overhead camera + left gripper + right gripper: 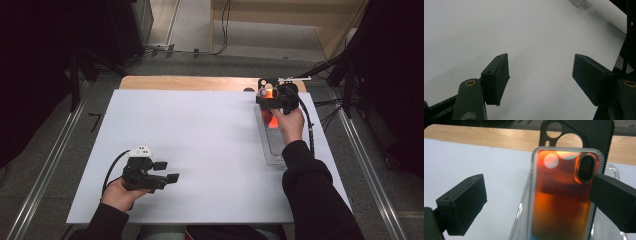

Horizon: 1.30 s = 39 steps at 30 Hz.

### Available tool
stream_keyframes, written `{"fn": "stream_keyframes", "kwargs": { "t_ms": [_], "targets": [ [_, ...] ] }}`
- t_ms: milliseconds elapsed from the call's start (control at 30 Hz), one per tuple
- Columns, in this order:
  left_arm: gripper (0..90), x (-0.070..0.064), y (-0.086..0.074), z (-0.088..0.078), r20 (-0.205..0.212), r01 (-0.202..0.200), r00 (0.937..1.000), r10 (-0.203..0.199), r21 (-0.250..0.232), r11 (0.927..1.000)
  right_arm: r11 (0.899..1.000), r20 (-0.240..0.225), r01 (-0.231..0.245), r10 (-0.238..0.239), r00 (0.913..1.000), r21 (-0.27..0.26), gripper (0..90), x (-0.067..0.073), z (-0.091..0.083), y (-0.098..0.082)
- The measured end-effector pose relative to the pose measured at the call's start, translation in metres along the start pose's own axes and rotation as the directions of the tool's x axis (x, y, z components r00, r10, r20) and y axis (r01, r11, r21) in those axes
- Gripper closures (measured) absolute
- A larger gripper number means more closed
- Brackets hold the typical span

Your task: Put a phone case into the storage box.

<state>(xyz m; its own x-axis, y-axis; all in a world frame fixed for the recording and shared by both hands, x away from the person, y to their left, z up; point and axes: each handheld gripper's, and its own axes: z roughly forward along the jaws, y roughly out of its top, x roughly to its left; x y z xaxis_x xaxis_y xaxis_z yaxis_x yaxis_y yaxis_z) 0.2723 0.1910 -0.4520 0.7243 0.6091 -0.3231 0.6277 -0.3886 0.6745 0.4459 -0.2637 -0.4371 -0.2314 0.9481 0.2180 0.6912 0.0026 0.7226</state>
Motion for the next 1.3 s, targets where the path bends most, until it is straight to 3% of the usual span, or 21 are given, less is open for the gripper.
{"fn": "stream_keyframes", "kwargs": {
  "t_ms": [333, 600, 867, 1300],
  "targets": [
    [29.6, 0.001, 0.000, -0.001, 0.001, -0.002, 1.0000, 0.002, 0.001, 1.0000, 0.999, -0.074, 0.035, -0.033, 0.9967, 0.020, 0.3, 0.017, -0.013, -0.002],
    [29.4, 0.003, 0.000, -0.003, 0.000, 0.004, 1.0000, -0.004, 0.002, 1.0000, 0.997, -0.162, 0.073, -0.069, 0.9844, 0.023, 0.3, 0.037, -0.020, -0.012],
    [29.4, 0.003, 0.000, -0.004, 0.009, 0.000, 1.0000, 0.000, 0.005, 1.0000, 0.991, -0.229, 0.130, -0.117, 0.9663, 0.042, 0.5, 0.054, -0.028, -0.021],
    [29.3, 0.004, 0.000, -0.007, 0.030, 0.002, 0.9996, -0.002, 0.009, 1.0000, 0.973, -0.339, 0.225, -0.194, 0.9207, 0.056, 0.5, 0.076, -0.052, -0.048]
  ]
}}
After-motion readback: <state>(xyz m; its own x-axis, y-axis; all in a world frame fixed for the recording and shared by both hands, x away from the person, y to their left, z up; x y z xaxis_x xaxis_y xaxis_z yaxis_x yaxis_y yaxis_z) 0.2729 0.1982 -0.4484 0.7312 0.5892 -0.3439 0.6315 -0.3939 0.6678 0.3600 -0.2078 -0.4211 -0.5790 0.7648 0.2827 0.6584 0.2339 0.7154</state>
